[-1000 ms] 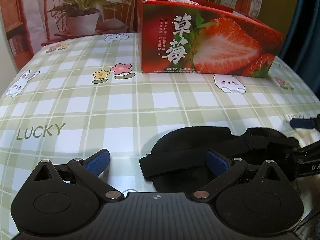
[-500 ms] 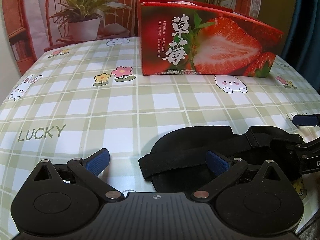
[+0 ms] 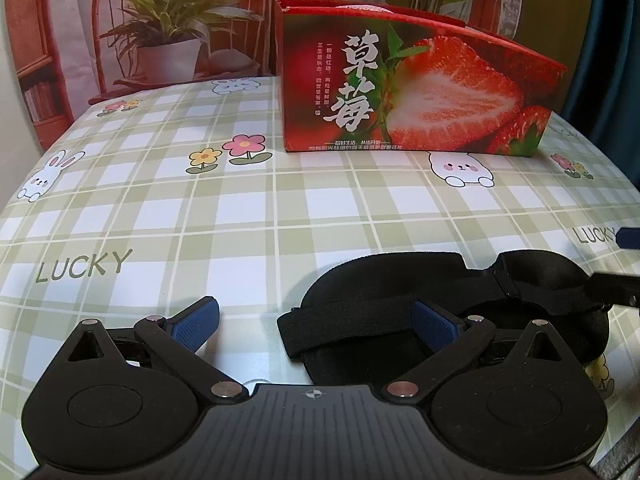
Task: Organize soft objects
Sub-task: 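Move both tools to the black eye mask on the table, then close both tools on the black eye mask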
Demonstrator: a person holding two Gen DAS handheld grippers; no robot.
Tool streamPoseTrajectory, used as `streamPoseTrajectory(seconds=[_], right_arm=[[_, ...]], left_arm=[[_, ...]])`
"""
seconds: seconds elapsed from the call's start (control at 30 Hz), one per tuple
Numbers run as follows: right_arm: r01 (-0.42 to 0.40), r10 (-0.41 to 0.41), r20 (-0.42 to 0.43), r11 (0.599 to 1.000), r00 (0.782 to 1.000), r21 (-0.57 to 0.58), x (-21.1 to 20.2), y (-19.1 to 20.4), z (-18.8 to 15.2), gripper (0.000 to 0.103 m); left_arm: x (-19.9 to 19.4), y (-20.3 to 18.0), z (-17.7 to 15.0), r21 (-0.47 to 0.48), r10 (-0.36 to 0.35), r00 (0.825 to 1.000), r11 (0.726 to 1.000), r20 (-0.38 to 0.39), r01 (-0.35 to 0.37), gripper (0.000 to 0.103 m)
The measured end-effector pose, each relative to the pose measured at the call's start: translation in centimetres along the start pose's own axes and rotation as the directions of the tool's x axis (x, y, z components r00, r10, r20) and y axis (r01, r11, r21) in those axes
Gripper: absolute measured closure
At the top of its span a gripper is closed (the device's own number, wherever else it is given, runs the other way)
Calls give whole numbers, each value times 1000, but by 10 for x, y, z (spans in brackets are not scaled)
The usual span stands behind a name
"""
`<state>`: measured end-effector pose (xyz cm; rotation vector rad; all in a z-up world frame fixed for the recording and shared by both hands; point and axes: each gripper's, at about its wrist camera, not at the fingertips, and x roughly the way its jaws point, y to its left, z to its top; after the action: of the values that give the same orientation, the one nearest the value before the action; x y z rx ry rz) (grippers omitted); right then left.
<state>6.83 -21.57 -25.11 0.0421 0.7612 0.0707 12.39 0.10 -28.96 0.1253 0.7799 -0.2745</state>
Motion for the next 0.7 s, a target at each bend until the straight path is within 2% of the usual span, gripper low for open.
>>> streamPoseTrajectory(seconds=[0.13,0.27,0.33,0.4,0.57,0.63,0.7], right_arm=[[-7,6,-45,1000,999,-16,-4,6,-4,12],[-26,26,-83,1000,996,-3,0,9,-6,27],[-32,30,-100,999,995,-19,2,13,-7,32],[-44,39,-117,998,992,-37,5,16,-9,44],[-54,49,-102,997,994,-50,5,19,-8,65],[-58,55,-95,998,994,-32,6,16,-6,73],[-62,60,-86,998,994,-22,6,13,-5,82]], left_arm=[[0,1,0,7,-12,1000,1000,-7,12,0],[0,0,0,14,-18,1000,1000,-13,18,0],[0,0,0,14,-19,1000,1000,-15,19,0],[-1,0,0,14,-20,1000,1000,-16,20,0],[-2,-1,-1,15,-33,999,999,-17,33,2],[-6,-2,-2,18,-52,999,998,-4,52,11],[-10,-4,0,35,-72,997,997,10,72,40]])
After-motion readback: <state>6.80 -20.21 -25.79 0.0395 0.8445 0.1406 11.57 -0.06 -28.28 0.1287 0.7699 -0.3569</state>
